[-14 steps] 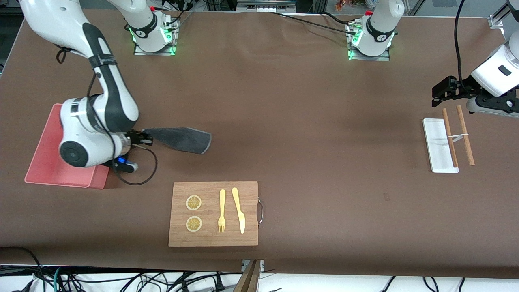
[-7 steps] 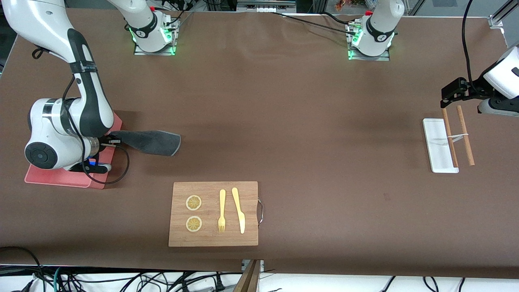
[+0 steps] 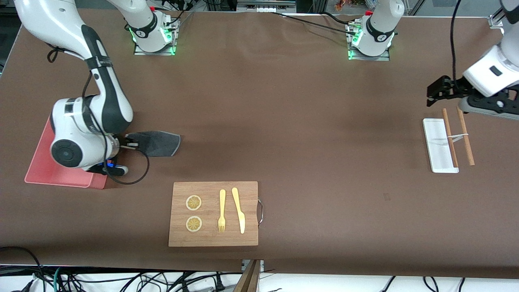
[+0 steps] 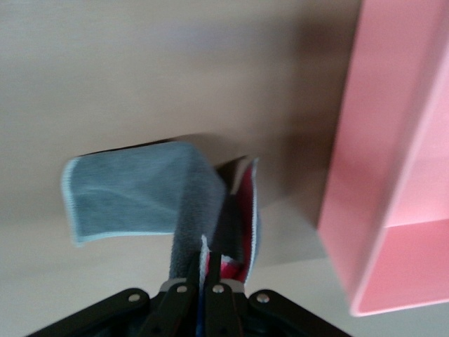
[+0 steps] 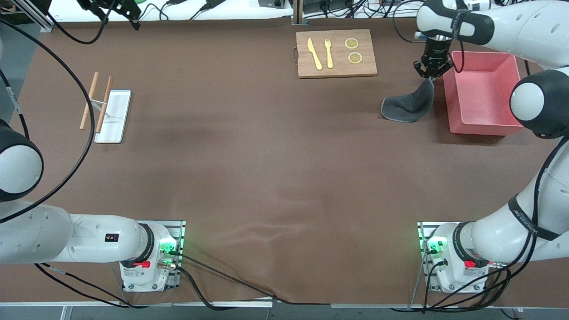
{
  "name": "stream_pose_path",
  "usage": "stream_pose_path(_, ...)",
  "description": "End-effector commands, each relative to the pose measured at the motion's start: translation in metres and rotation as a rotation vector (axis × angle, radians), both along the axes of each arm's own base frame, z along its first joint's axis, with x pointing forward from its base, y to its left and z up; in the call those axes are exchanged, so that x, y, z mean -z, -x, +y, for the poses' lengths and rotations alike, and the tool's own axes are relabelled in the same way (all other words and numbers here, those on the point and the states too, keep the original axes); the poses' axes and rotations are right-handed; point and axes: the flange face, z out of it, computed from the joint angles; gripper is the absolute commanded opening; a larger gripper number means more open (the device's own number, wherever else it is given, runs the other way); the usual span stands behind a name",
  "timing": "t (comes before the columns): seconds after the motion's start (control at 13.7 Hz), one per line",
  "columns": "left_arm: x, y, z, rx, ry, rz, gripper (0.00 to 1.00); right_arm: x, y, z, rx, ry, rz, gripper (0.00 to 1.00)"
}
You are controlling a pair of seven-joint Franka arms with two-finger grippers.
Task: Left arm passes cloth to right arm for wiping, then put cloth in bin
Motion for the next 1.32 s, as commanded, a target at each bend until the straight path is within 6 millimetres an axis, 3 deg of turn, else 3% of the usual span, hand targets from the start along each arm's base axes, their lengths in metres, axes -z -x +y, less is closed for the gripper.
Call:
stream_pose_path(0.0,0.0,0.003,-0.006,-0.018,0.004,0.021,1.0,-0.002,0.004,0.034,0.076,-0.019,-0.018,0.0)
stream_pose_path(0.22,0.0,0.002,-0.003,-0.015,0.005,0.021,1.0,0.0,0.008,0.073,0.147,-0.044,-0.026,0.0)
stream_pose_path(0.73,0.0,0.002,-0.002,-0.016,0.005,0.021,1.0,-0.004,0.035,0.197,0.313,-0.097,-0.077,0.0)
stream_pose_path(1.1,-0.003,0.002,-0.002,-0.016,0.006,0.017,1.0,0.002,0.052,0.247,0.385,-0.125,-0.093,0.0)
stream_pose_path(1.24,-0.002,0.002,-0.003,-0.015,0.006,0.017,1.0,0.004,0.053,0.249,0.375,-0.119,-0.092,0.0)
